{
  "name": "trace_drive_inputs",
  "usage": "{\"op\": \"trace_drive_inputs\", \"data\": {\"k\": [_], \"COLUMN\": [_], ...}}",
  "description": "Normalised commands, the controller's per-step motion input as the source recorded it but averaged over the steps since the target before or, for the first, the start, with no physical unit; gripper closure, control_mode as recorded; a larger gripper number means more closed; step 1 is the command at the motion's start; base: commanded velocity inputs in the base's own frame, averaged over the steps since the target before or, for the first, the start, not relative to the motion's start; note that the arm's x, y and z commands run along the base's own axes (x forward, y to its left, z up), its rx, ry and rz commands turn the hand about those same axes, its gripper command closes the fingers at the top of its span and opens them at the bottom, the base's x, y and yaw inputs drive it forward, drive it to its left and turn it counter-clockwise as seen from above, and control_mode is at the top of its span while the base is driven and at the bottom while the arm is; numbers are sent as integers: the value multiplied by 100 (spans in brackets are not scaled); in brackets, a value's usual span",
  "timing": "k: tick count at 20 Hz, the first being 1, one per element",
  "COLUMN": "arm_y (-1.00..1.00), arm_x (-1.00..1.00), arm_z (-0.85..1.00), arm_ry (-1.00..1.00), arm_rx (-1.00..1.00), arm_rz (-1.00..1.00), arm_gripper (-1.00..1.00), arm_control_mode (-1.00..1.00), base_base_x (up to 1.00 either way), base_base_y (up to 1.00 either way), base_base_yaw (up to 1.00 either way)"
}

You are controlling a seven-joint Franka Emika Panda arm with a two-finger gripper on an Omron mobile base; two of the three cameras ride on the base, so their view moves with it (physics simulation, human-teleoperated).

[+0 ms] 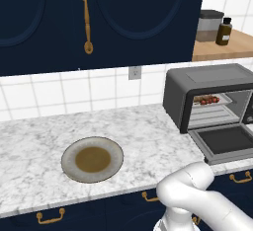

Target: Pick up the kebab skewer and baguette bread, and place them inside the toaster oven. Close the toaster oven door and start by setting the timer.

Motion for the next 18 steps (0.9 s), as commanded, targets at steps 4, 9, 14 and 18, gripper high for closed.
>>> {"op": "trace_drive_inputs", "data": {"k": [4, 9, 14, 18], "arm_y": [0, 1, 5, 18], "arm_x": [22, 24, 34, 33], "arm_z": [-9, -8, 6, 32], "arm_ry": [0, 0, 0, 0], "arm_rx": [0, 0, 0, 0], "arm_rz": [0, 0, -1, -2], "arm_gripper": [-100, -100, -100, -100], "arm_control_mode": [-100, -100, -100, -100], "base_base_x": [0, 0, 0, 0], "base_base_y": [0, 0, 0, 0], "base_base_yaw": [0, 0, 0, 0]}}
